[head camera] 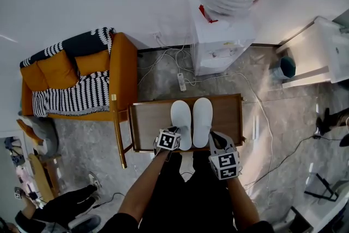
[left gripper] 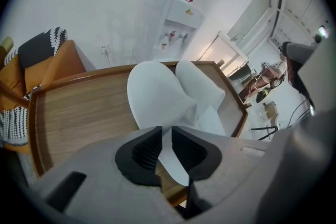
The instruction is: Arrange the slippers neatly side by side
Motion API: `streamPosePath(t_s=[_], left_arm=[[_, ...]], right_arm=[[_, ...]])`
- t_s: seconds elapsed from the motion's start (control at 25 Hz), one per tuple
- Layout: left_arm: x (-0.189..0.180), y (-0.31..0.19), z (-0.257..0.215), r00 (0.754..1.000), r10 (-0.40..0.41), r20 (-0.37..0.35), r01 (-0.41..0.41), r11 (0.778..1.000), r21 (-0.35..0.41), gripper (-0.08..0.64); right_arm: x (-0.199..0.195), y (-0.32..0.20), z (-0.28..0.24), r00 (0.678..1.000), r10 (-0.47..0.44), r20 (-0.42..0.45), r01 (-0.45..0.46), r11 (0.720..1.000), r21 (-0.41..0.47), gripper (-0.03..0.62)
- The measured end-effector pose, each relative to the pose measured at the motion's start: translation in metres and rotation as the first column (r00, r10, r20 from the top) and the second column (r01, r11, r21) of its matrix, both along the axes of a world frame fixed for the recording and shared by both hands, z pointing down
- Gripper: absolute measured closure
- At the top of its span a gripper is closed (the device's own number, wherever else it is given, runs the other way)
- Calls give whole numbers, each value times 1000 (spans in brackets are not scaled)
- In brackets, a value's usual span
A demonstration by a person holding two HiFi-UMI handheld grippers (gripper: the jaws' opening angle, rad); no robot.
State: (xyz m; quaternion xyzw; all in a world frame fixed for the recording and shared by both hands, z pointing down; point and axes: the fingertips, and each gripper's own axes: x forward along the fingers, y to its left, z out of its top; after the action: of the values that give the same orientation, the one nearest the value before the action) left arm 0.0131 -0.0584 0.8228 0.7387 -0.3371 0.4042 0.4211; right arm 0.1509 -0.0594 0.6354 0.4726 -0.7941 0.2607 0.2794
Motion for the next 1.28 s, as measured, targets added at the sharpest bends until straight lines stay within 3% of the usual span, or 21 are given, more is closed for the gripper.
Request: streamPosePath(t_s=[0.12, 0.36, 0.4, 0.48, 0.72, 0.84, 1.0, 1.28], left_arm=[[0, 4, 0, 1000, 4, -5, -5, 1000, -22, 411], [-11, 10, -17, 999, -33, -21, 32, 999, -11, 394], [-14, 10, -23, 998, -46, -29, 46, 999, -1, 400], [-23, 11, -36, 996, -80, -43, 82, 996, 33, 508], [-41, 1, -97, 973, -188, -132, 209, 963, 172, 543], [-46, -7, -140, 961, -212, -177, 255, 927, 276, 543], [-53, -15, -208, 945, -221, -240, 305, 856, 418, 543], [-65, -16, -327, 917, -198, -347, 384, 676, 629, 543]], right_arm=[[-2, 0, -2, 1000, 1, 2, -1, 1000, 4, 580], [-7, 1, -4, 1000, -1, 1, 1, 1000, 16, 580], [-7, 1, -5, 1000, -1, 0, 1, 1000, 18, 580], [-9, 0, -7, 1000, -1, 0, 1, 1000, 22, 580], [-15, -3, -19, 1000, 16, 8, -17, 999, 47, 580], [-16, -5, -31, 999, 41, 28, -43, 997, 61, 580], [-21, -6, -65, 992, 81, 94, -91, 990, 105, 580], [-29, -3, -129, 978, 123, 168, -159, 963, 220, 580]])
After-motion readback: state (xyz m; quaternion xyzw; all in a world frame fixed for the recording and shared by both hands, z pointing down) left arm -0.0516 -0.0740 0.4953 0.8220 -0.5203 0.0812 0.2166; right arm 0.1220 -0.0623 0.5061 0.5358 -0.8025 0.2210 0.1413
